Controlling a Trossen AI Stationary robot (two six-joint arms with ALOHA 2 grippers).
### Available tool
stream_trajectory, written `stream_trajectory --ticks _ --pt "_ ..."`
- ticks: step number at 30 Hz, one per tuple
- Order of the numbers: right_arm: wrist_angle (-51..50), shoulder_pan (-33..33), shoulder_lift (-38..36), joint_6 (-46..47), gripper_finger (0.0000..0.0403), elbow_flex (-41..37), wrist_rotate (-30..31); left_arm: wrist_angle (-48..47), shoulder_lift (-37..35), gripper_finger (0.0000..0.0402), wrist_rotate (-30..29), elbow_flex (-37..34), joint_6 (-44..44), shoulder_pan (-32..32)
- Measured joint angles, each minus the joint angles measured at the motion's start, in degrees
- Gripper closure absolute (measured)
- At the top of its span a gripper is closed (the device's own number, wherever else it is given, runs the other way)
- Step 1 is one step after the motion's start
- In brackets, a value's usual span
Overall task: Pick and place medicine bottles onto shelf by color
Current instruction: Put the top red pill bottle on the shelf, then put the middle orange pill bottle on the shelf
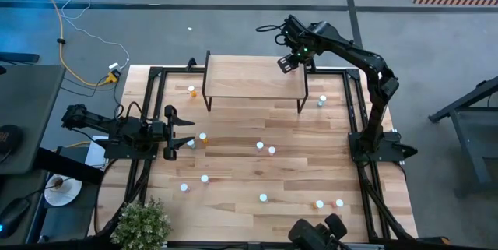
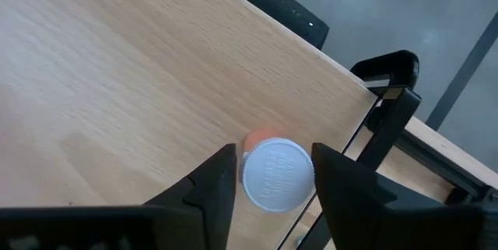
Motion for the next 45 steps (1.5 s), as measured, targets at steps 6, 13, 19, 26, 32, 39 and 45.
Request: stream_trajectory --ticks 6,13,19,26,32,39,45 --pt "0.5 0.0 0.0 -0.6 0.0214 0.0 2.2 0.0 0.0 0.0177 0.0 0.0 0.0 0.0" --pt "1.3 -0.1 0.0 -1.1 0.0212 0.0 2.8 0.0 0.0 0.0177 0.0 0.0 0.0 0.0" --pt "1.4 -0.1 0.0 -1.3 0.0212 0.0 3.1 0.0 0.0 0.0177 0.0 0.0 0.0 0.0" --pt "1.7 -0.1 0.0 -2.4 0.0212 2.0 3.7 0.0 0.0 0.0177 0.0 0.0 0.0 0.0" --pt "1.4 -0.1 0.0 -2.6 0.0212 7.7 3.9 0.0 0.0 0.0177 0.0 0.0 0.0 0.0" --pt "-0.3 0.3 0.0 -2.6 0.0212 15.1 3.9 0.0 0.0 0.0177 0.0 0.0 0.0 0.0" --pt "-6.3 2.6 0.0 -4.0 0.0212 21.7 4.0 0.0 0.0 0.0177 0.0 0.0 0.0 0.0"
